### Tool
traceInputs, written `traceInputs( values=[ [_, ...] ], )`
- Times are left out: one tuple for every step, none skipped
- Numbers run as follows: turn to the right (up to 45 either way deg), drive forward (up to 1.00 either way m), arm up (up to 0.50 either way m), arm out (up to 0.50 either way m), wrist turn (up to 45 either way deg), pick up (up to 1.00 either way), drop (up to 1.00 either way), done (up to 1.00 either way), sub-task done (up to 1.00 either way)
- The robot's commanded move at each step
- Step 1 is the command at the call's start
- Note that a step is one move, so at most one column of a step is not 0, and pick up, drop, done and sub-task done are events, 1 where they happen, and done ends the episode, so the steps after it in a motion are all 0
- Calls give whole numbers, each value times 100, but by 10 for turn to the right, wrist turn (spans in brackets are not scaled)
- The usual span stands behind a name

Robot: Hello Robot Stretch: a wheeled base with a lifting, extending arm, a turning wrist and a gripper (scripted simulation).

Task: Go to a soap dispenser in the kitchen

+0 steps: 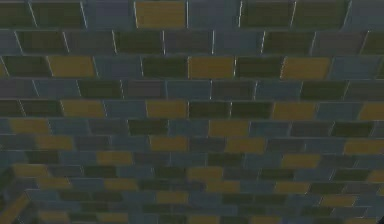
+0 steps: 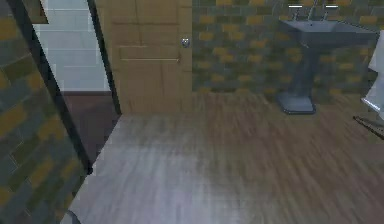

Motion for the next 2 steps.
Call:
traceInputs(
  values=[
    [450,0,0,0,0,0,0,0,0],
    [450,0,0,0,0,0,0,0,0]
  ],
)
